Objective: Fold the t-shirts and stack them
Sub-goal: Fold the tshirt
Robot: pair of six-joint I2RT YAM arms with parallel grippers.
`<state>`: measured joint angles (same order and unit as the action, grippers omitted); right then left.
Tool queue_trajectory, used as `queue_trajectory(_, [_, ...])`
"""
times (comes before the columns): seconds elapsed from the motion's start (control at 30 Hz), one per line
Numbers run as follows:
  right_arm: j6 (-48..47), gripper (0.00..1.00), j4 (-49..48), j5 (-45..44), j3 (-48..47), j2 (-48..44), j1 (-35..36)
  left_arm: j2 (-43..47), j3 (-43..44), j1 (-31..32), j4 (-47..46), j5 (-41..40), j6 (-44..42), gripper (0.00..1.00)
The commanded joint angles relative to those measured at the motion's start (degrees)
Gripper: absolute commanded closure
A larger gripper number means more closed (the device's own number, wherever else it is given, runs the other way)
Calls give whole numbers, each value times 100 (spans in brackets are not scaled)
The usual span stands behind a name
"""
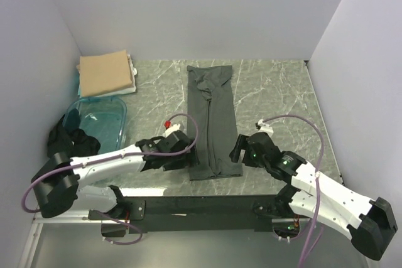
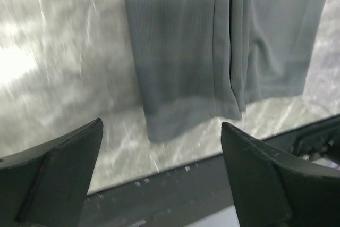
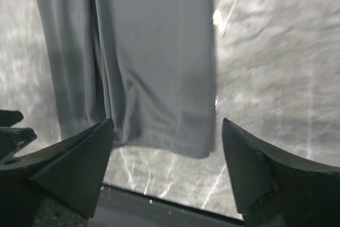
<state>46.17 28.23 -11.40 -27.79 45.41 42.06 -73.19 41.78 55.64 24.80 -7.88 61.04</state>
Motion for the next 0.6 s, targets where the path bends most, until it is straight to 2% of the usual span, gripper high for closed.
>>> queue_trajectory(0.0, [-205, 14, -221, 603, 37, 161, -49, 287, -170, 175, 140, -126, 646, 7])
queue_trajectory(0.07, [-161, 17, -221, 665, 160, 249, -67, 331, -424, 202, -237, 136, 664, 15])
queue_trajectory(0.1, [-109, 18, -195, 674, 186, 258, -84, 331, -503, 219, -404, 277, 621, 23])
queue_trajectory(0.2, [-74, 23, -98, 700, 283, 232, -111, 183, -706, 281, -818, 682, 497, 33])
queue_trajectory(0.3, [-29, 28, -19, 709, 397, 240, -128, -125, -636, 299, -810, 744, 409, 41])
queue_trajectory(0.47, [93, 37, -168, 806, 625, 249, -146, -616, -575, 307, -985, 831, 322, 65])
queue_trajectory(0.57, [102, 43, -291, 902, 731, 293, -146, -898, -417, 307, -854, 806, 269, 72])
